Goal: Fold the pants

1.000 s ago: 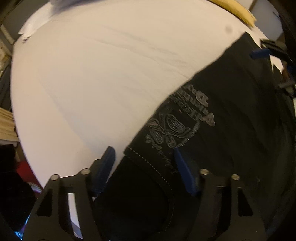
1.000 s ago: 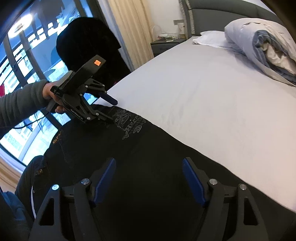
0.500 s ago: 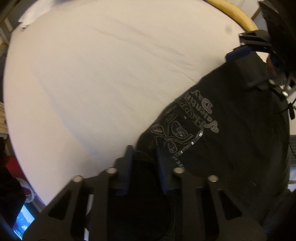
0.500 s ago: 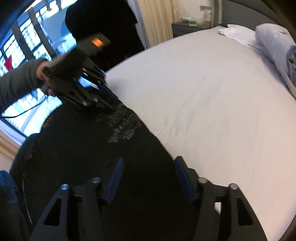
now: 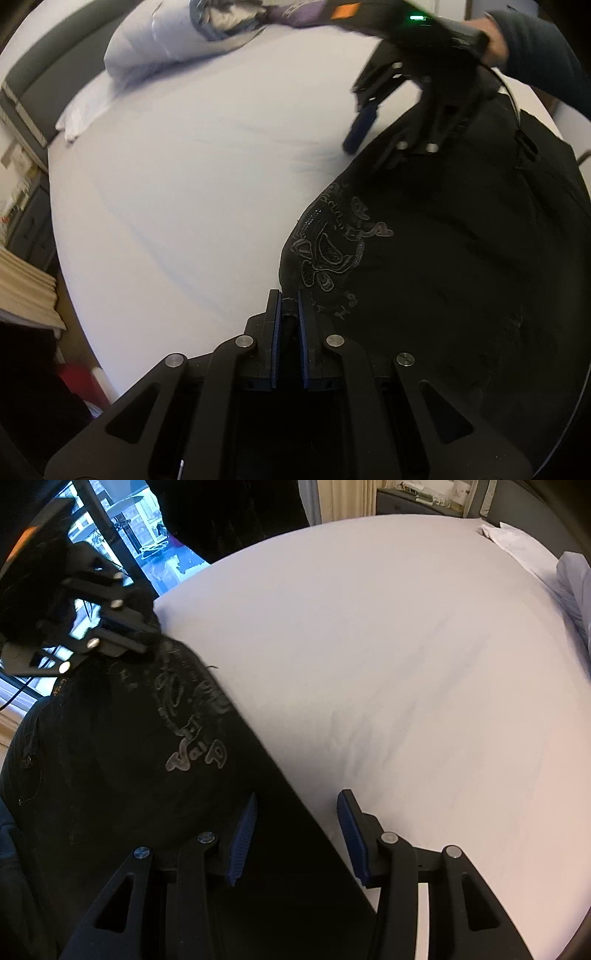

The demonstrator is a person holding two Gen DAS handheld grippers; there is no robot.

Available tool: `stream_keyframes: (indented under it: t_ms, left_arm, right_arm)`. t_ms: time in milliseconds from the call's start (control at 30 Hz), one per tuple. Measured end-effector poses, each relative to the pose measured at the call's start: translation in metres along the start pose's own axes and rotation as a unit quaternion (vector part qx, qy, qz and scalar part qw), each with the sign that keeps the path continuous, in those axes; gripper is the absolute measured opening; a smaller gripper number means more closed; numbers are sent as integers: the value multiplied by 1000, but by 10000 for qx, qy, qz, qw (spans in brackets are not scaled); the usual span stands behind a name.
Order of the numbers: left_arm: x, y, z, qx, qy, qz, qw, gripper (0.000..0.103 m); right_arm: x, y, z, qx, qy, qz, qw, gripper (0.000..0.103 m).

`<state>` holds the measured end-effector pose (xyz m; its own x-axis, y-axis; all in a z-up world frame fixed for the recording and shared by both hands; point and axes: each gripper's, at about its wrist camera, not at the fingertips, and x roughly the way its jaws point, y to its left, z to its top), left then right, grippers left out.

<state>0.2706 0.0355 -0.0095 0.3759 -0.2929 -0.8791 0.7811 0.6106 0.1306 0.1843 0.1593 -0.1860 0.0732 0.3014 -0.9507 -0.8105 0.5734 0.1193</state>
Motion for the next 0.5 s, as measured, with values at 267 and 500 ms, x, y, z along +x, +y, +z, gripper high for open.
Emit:
stream_keyframes:
  t_ms: [267,500]
  left_arm:
    - [9,-11,-6,-12,-284,31,9996,7]
    - [21,-1,-2,40,-323,122,9994,7]
  right_arm:
    - [-5,-9,-2,-79,388,257,9989,21]
    - [-23,-16,-13,-291,416,66,9987,6]
